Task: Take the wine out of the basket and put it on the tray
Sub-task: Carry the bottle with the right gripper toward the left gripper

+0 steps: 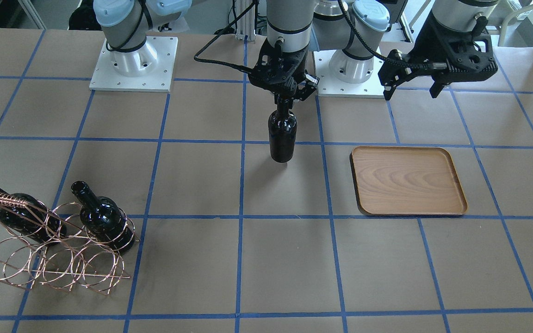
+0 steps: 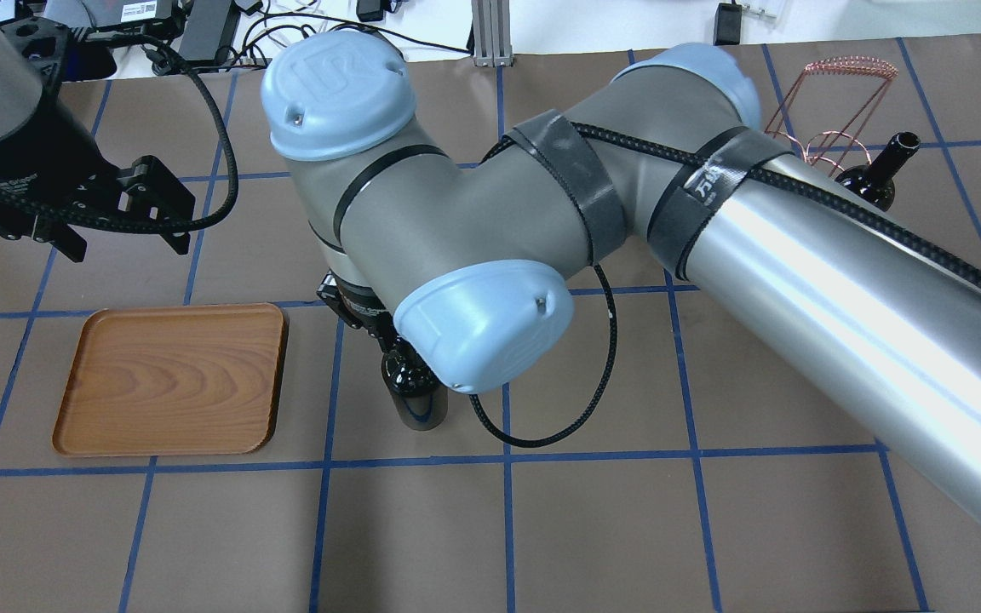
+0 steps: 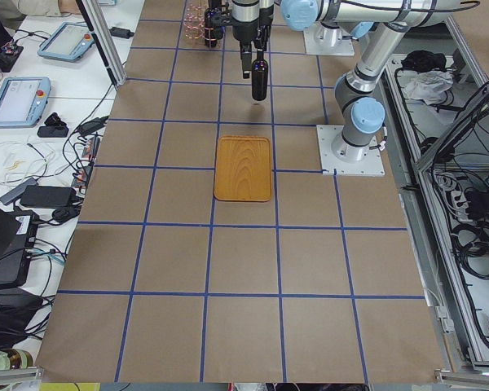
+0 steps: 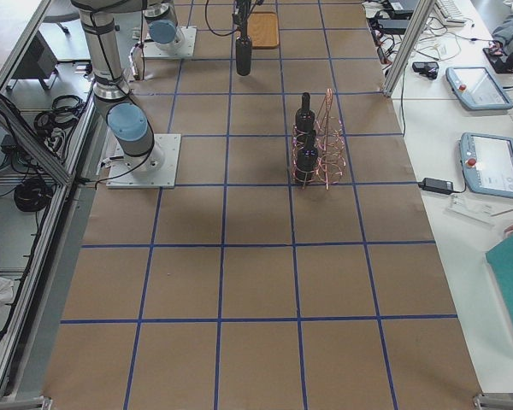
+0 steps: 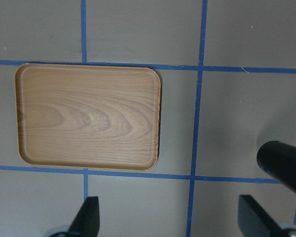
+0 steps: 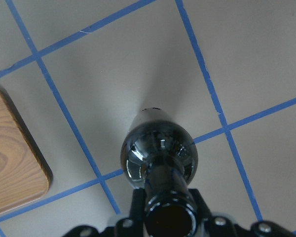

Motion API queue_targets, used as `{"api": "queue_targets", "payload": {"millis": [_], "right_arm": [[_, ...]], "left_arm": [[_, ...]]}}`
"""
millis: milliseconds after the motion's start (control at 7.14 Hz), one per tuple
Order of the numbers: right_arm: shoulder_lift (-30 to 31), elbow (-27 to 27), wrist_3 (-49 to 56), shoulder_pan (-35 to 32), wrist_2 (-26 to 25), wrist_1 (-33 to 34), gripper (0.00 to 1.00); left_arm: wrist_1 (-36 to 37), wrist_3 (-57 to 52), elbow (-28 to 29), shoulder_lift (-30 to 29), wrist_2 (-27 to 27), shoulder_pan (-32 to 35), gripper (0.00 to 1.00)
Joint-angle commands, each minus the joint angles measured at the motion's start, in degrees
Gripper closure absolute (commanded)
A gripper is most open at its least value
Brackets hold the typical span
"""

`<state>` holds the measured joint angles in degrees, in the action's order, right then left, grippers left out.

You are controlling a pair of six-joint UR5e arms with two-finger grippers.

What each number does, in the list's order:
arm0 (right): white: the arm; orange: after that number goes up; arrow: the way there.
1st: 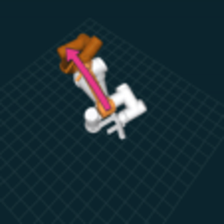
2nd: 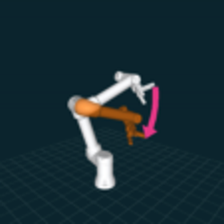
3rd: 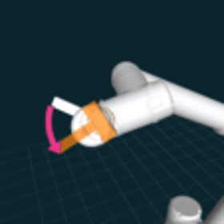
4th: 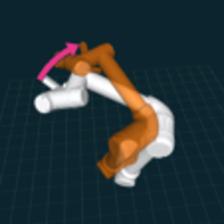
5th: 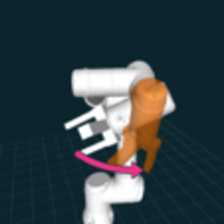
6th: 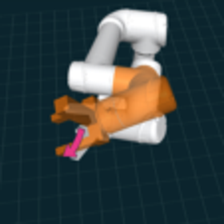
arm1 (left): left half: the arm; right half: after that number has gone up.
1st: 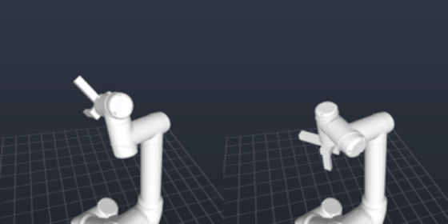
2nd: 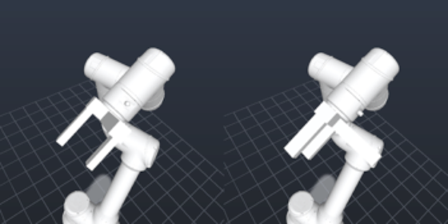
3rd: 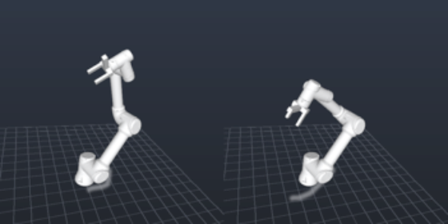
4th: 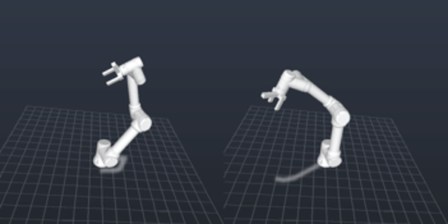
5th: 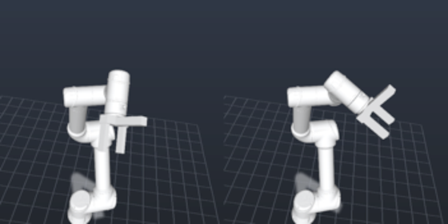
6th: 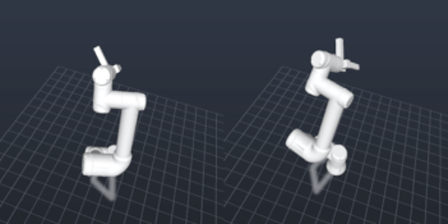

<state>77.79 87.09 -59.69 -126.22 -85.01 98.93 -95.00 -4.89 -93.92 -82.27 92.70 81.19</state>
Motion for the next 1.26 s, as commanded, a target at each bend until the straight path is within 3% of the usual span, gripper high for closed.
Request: {"api": "queue_targets", "payload": {"millis": [0,140,840,980,1120], "right_arm": [[-0.1,0.1,-2.4,-1.1,-2.1,-0.2,1.0],[-0.6,0.0,-2.8,-2.5,-4.4,0.1,1.0],[-1.8,0.2,-4.4,-3.2,-4.5,0.1,1.0],[-2.6,0.9,-4.1,-3.2,-4.5,0.3,0.92],[-2.6,1.0,-3.7,-3.2,-4.3,0.6,0.66]], "left_arm": [[-1.7,0.1,-0.1,-0.1,0.0,-0.1,0.0],[-1.9,0.1,-0.1,-0.1,2.4,-0.1,0.0],[-0.6,1.1,-0.7,-0.3,2.5,0.0,0.0],[-0.5,0.9,-0.7,-0.1,2.7,0.0,0.0],[-0.6,0.9,-0.8,0.0,2.7,0.0,0.0]]}}
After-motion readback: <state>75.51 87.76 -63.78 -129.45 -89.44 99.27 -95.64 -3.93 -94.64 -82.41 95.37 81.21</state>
